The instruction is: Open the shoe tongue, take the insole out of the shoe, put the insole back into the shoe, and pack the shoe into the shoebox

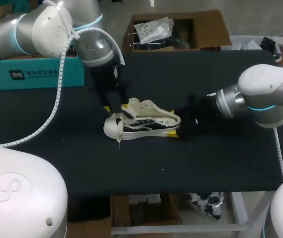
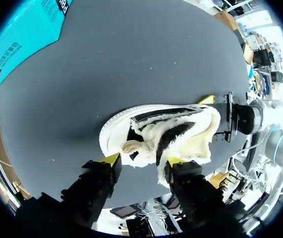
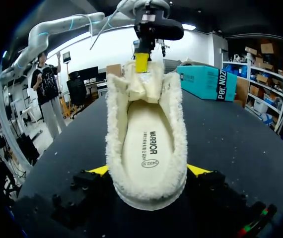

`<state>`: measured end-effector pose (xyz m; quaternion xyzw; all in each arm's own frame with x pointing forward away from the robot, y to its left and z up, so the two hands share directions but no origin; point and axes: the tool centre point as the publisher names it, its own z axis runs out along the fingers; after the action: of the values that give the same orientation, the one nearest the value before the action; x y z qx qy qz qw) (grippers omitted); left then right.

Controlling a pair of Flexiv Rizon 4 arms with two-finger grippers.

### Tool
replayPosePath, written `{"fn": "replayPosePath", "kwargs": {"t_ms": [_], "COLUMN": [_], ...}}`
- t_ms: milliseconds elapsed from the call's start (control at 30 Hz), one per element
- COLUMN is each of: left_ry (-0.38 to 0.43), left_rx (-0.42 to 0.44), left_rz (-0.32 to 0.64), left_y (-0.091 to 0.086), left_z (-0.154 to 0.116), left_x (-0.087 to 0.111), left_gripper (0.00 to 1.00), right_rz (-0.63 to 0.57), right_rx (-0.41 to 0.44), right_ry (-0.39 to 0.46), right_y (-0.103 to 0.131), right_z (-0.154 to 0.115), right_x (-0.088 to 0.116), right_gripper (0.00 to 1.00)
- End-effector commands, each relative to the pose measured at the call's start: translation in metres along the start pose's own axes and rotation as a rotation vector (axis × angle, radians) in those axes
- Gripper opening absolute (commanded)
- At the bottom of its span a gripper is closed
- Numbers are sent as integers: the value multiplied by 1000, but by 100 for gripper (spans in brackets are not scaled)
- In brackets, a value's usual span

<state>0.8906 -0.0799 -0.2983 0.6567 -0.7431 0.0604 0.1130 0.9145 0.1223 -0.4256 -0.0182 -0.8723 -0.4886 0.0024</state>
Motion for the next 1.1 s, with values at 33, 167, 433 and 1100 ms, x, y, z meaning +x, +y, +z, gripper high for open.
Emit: {"fn": "replayPosePath", "kwargs": {"t_ms": [33,167,433,1100], "left_ry": [-64,-194,-151,-93], "left_rx": [124,170,-14,-50], "left_rz": [161,486,1385,1507], "left_y": [11,0,-2,-24], "left_z": [-50,-67,-70,-27], "left_x": [12,37,45,85], "left_gripper": [93,0,0,0], "right_rz": [-1,-1,-1,-1], "right_rx": [-5,-5,-5,-5], "right_ry": [1,1,1,1], "right_y": [-5,-5,-5,-5], "right_z": [2,2,2,2], "right_x": [-3,-3,-3,-3], "right_gripper": [0,0,0,0]}}
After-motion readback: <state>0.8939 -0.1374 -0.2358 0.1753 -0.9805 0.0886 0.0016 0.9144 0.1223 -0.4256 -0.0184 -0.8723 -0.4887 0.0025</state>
